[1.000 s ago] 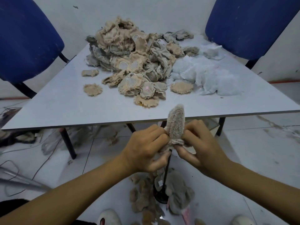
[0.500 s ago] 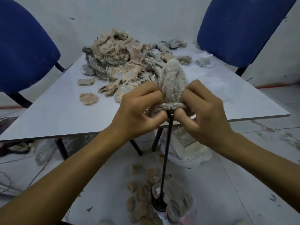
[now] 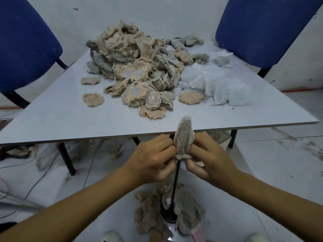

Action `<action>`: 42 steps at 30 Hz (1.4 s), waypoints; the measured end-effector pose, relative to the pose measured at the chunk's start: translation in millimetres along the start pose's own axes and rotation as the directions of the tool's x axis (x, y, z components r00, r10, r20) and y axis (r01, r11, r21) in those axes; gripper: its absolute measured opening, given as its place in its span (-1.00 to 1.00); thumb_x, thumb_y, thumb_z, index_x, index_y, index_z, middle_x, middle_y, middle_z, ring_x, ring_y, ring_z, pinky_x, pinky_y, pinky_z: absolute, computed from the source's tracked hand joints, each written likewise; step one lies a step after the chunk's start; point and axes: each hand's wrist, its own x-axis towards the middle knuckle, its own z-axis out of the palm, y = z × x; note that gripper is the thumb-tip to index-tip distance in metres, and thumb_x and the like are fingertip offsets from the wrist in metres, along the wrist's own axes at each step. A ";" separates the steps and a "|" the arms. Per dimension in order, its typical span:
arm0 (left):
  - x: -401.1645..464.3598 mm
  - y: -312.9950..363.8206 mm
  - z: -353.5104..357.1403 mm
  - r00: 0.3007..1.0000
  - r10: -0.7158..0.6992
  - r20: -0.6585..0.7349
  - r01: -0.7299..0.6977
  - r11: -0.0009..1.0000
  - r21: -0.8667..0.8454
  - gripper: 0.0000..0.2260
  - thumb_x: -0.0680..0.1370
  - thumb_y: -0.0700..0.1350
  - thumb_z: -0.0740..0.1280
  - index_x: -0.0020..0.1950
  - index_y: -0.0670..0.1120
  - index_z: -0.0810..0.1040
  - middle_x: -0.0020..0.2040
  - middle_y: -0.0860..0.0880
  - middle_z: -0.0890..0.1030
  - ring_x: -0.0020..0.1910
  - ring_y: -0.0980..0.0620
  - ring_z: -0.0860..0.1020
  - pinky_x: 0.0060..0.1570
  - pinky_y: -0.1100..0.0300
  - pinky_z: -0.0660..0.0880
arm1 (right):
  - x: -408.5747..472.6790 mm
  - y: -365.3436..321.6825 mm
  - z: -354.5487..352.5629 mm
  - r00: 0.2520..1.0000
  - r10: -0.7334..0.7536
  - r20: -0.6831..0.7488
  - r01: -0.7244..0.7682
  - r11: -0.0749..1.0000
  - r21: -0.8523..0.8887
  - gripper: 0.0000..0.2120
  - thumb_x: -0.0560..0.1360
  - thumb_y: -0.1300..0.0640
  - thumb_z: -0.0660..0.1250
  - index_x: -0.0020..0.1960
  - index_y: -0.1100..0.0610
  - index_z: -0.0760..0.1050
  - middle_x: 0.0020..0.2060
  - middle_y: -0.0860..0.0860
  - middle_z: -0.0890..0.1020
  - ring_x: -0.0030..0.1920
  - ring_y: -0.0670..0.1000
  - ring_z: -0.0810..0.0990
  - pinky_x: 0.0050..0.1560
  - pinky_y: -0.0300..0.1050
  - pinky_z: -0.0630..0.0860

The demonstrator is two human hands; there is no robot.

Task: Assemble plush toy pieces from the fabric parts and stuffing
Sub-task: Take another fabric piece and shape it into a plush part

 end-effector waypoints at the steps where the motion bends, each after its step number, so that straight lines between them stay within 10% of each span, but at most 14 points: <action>1: -3.9 -0.8 1.2 1.000 0.003 0.015 -0.003 1.000 -0.019 -0.83 0.48 -0.25 0.33 -0.31 -0.20 0.45 -0.33 -0.13 0.42 -0.36 -0.07 0.31 -0.45 0.02 0.29 | -0.4 -0.1 1.1 1.000 0.011 0.010 -0.011 0.999 0.032 -0.76 0.56 0.15 0.28 -0.10 0.32 0.61 -0.15 0.19 0.55 -0.21 0.17 0.44 -0.23 0.09 0.42; 13: 37.4 -18.4 -65.9 0.970 -0.036 0.239 0.104 0.955 -0.279 -0.89 0.52 -0.04 0.42 -0.03 -0.05 0.57 -0.20 0.06 0.63 -0.24 0.15 0.62 -0.29 0.11 0.59 | 28.3 8.7 -66.7 0.964 -0.081 0.255 0.050 0.991 0.124 -0.76 0.52 0.18 0.30 0.15 0.24 0.56 -0.03 0.09 0.62 -0.05 0.01 0.53 -0.10 -0.13 0.44; 19: 69.8 -23.2 -84.3 0.915 -0.261 0.308 0.393 0.750 -0.531 -0.87 0.43 -0.16 0.49 -0.12 -0.02 0.57 -0.21 0.14 0.59 -0.24 0.13 0.60 -0.20 0.19 0.58 | 62.3 15.1 -104.9 0.946 0.073 0.317 -0.180 0.929 0.323 -0.84 0.51 0.04 0.44 0.09 -0.07 0.58 -0.02 -0.19 0.69 0.00 -0.23 0.64 0.02 -0.39 0.48; 26: 81.6 -28.4 -77.7 0.885 -0.326 0.334 0.460 0.488 -0.742 -0.85 0.36 -0.23 0.46 -0.21 0.00 0.57 -0.22 0.13 0.54 -0.26 0.09 0.53 -0.25 0.30 0.47 | 80.8 28.8 -117.4 0.828 0.040 0.560 -0.449 0.645 0.618 -0.70 0.42 0.25 0.50 0.13 0.13 0.59 -0.08 0.11 0.72 -0.02 -0.01 0.69 0.00 -0.22 0.59; 34: 110.0 -27.9 -61.9 0.804 -0.577 0.145 0.462 0.452 -0.763 -0.84 0.37 -0.31 0.36 -0.30 -0.09 0.44 -0.46 0.12 0.44 -0.45 0.16 0.38 -0.43 0.31 0.36 | 96.2 31.1 -96.5 0.928 0.270 0.258 -0.372 0.607 0.702 -0.69 0.32 0.12 0.53 -0.08 0.30 0.55 -0.32 0.21 0.64 -0.24 0.01 0.68 -0.17 -0.22 0.61; 42: 117.9 -26.2 -51.4 0.737 -0.674 0.056 0.463 0.443 -0.768 -0.85 0.41 -0.32 0.35 -0.28 -0.12 0.46 -0.42 0.05 0.45 -0.44 0.15 0.40 -0.44 0.31 0.36 | 105.5 33.7 -59.9 0.855 0.519 0.015 -0.352 0.558 0.752 -0.60 0.45 0.14 0.52 -0.14 0.46 0.43 -0.46 0.13 0.36 -0.36 0.05 0.42 -0.26 0.02 0.66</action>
